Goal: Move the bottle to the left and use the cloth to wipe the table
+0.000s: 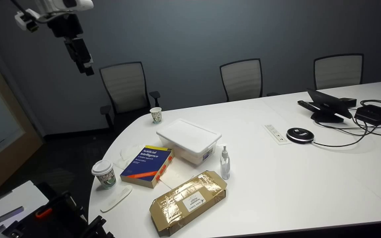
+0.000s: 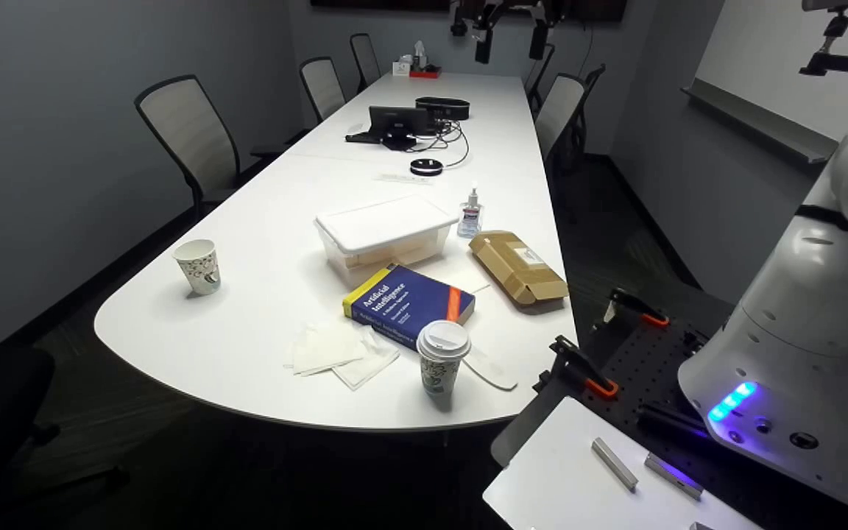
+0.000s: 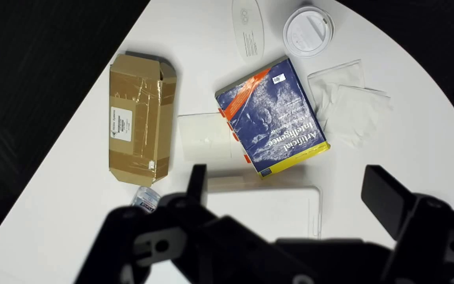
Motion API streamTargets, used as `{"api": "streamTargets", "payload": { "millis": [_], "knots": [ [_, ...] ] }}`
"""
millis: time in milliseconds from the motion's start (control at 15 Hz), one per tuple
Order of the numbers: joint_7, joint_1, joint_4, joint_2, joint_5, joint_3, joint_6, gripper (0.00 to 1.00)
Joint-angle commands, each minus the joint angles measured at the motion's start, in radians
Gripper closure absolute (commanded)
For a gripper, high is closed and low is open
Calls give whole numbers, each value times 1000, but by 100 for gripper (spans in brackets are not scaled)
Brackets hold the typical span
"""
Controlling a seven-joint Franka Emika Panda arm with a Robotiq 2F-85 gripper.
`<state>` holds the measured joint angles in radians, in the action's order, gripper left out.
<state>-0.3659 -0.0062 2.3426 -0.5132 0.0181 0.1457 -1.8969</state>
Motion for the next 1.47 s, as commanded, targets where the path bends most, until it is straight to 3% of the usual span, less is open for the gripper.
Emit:
{"api": "streamTargets", "payload": {
  "millis": [0, 533, 1133, 1267, 1333, 1400],
  "knots": [
    [-8, -1, -17, 18, -6, -2, 4, 0],
    [-132, -84, -261, 275, -135, -22, -24, 0],
    [-161, -112, -612, 603, -108, -202, -41, 0],
    [-160, -119, -655, 657, -68, -238, -38, 0],
    [-132, -101, -591, 599, -99, -235, -43, 0],
    [-132, -105, -612, 626, -87, -248, -43, 0]
  ]
}}
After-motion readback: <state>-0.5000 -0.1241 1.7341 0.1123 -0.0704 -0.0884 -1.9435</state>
